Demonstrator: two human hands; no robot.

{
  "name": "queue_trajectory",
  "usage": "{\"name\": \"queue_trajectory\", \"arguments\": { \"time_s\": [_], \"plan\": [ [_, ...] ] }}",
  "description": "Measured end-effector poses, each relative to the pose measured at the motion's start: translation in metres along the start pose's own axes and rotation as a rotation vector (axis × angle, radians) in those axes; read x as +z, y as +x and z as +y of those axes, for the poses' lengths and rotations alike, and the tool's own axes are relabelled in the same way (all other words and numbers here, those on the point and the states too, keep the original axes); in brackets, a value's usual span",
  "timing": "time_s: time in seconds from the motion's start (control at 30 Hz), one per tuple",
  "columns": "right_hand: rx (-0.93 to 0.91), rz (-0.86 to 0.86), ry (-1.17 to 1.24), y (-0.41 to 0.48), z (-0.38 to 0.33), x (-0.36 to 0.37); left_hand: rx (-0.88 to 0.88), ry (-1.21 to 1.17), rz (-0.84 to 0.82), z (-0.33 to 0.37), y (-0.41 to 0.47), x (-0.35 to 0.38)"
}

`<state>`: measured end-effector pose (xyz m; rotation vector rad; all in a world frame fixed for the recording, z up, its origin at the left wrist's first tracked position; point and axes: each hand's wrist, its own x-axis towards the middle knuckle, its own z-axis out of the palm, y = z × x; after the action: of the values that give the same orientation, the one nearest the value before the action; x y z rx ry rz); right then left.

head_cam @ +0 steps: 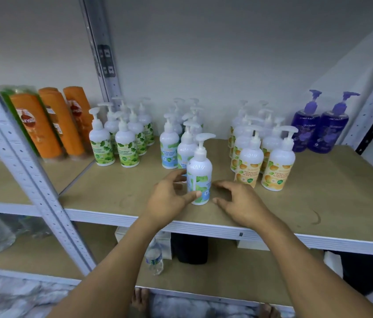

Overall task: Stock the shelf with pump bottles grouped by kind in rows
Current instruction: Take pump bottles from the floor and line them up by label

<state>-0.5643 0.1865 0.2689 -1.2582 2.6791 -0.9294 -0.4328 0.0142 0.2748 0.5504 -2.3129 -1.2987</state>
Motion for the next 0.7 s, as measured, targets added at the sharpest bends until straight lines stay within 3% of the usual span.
{"name": "queue_trajectory", "arguments": {
  "time_s": [0.3,0.7],
  "plan": [
    [-0.113,0.014,-0.180,0.001,0.000,0.008,0.012,-0.089,0.009,0.008,0.005,0.016],
    [-0.095,-0.114,-0.246,0.007,-0.004,0.019,-0.149,-0.157,0.123,-0.020,0.010,-0.072]
  ]
}}
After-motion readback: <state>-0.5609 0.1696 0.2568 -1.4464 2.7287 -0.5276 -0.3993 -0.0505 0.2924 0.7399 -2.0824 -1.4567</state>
